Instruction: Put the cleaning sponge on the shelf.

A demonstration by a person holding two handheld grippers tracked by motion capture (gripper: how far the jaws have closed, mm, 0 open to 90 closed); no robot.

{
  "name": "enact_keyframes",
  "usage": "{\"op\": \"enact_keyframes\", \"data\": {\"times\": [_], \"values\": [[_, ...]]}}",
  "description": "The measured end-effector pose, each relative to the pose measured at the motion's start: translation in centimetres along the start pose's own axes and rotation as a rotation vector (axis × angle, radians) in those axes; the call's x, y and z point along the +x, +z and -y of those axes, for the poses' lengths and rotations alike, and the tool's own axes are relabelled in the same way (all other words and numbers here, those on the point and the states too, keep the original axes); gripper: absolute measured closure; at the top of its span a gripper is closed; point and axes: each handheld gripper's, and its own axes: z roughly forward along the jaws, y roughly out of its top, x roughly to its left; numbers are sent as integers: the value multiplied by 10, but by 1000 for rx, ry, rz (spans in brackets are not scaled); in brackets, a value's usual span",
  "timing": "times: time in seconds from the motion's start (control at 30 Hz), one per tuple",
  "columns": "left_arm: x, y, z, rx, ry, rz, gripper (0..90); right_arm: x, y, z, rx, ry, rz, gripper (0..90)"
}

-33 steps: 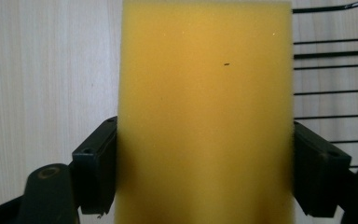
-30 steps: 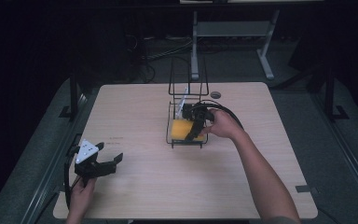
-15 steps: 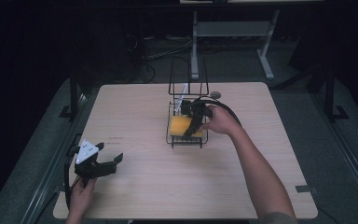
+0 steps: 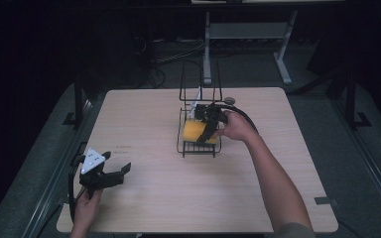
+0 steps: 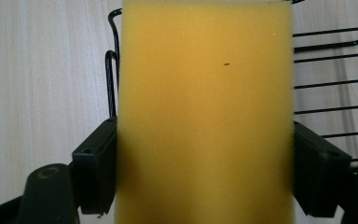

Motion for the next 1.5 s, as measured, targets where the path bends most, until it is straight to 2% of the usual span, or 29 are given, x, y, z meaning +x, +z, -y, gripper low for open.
{"op": "enact_keyframes", "data": {"times": [0.43, 0.67, 0.87, 1.03, 1.37, 1.5], "values": [[-1, 2, 1, 10, 10, 7, 139, -8, 5, 2, -4, 12, 10, 218], [-2, 2, 0, 13, 12, 9, 139, -6, 7, 0, -4, 16, 20, 186], [-3, 3, 0, 12, 14, 13, 139, -5, 2, -1, -17, 12, 30, 179], [-3, 3, 0, 16, 18, 13, 139, -2, -5, 1, -21, 9, 23, 179], [-5, 4, 0, 21, 28, 18, 139, 4, -5, -2, -14, 1, -5, 189], [-5, 3, 0, 23, 28, 18, 139, 6, -3, -3, 7, -15, -4, 191]]}}
